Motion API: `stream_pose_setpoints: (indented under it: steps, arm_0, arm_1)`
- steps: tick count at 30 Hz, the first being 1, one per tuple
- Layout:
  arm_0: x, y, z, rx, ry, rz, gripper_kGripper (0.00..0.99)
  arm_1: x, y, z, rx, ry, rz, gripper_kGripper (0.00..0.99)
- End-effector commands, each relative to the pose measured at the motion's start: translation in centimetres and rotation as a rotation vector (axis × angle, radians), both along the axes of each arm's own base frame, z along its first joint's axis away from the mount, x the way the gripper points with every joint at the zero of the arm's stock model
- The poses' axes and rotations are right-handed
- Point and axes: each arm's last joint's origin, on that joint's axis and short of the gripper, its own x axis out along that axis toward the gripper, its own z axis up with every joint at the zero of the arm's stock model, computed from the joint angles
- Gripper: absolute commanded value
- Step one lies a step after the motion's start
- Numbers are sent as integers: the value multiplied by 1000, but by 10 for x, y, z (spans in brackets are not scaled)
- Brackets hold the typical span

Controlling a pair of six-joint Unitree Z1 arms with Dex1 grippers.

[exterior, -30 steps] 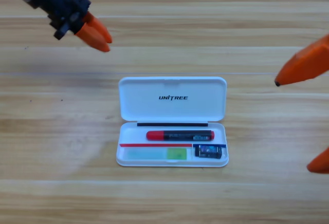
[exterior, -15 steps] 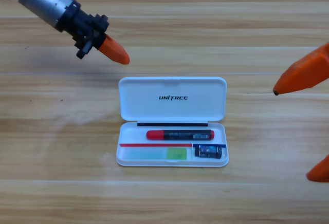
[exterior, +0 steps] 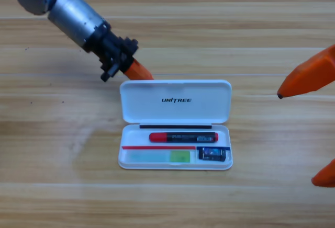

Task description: Clean up eraser and pencils

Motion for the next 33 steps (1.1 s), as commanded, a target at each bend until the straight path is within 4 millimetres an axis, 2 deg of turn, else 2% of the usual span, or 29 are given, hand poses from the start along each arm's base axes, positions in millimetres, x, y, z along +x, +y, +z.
stream_pose_setpoints:
  steps: [1,8,12,23,33]
  arm_0:
    - [-22,-29,-34,35,114,-71,0]
    - [-41,-26,-13,49,100,-87,0]
    - [-49,-23,-10,62,93,-101,0]
    - [-73,-36,-22,92,97,-168,0]
    - [-84,-47,-38,130,73,-183,0]
  arm_1:
    - [1,-6,-6,7,19,-20,990]
    - [2,-5,-9,3,22,-20,990]
    - [2,-4,-8,7,20,-19,990]
    - [3,-4,-8,9,27,-24,990]
    - [4,-2,-8,6,32,-27,990]
